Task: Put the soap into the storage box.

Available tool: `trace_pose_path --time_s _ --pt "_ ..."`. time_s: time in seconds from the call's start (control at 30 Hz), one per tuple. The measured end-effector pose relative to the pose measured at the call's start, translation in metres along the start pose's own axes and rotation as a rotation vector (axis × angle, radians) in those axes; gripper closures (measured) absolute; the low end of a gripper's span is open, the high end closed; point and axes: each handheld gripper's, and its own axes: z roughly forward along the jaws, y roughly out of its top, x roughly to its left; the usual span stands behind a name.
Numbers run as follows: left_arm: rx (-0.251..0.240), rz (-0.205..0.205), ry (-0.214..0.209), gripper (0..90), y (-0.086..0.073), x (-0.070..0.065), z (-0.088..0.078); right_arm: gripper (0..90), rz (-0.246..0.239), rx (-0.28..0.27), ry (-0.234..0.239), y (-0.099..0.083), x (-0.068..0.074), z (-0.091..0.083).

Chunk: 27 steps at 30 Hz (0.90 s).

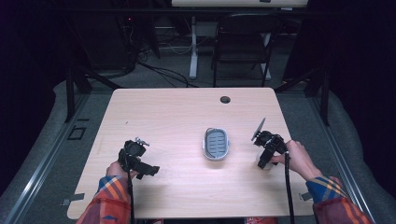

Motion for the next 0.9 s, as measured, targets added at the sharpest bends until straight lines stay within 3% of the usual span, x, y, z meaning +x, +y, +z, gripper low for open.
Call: trace_pose_path --time_s 0.33,0.37,0.47,0.5,0.57,0.67,0.9 --pt "-0.003 -0.001 0.000 0.0 0.000 0.000 0.000 23.9 0.000 -0.033 -0.010 0.011 -0.001 -0.013" --pt "-0.002 -0.001 0.000 0.0 0.000 0.000 0.000 23.9 -0.014 -0.015 -0.015 0.013 -0.001 -0.015" --pt "-0.002 -0.001 0.001 0.0 0.000 0.000 0.000 23.9 0.011 -0.045 -0.005 0.015 0.000 -0.015" --pt "0.000 0.000 -0.001 0.0 0.000 0.000 0.000 23.9 -0.022 -0.016 -0.020 0.019 -0.001 -0.019" --pt "0.000 0.000 -0.001 0.0 0.000 0.000 0.000 23.9 -0.014 -0.037 -0.014 0.021 0.000 -0.019" --pt "-0.002 0.000 0.000 0.0 0.000 0.000 0.000 23.9 -0.031 -0.008 -0.014 0.023 0.000 -0.022" --pt "-0.002 0.000 0.000 0.0 0.000 0.000 0.000 23.9 -0.033 -0.021 -0.027 0.029 0.000 -0.028"
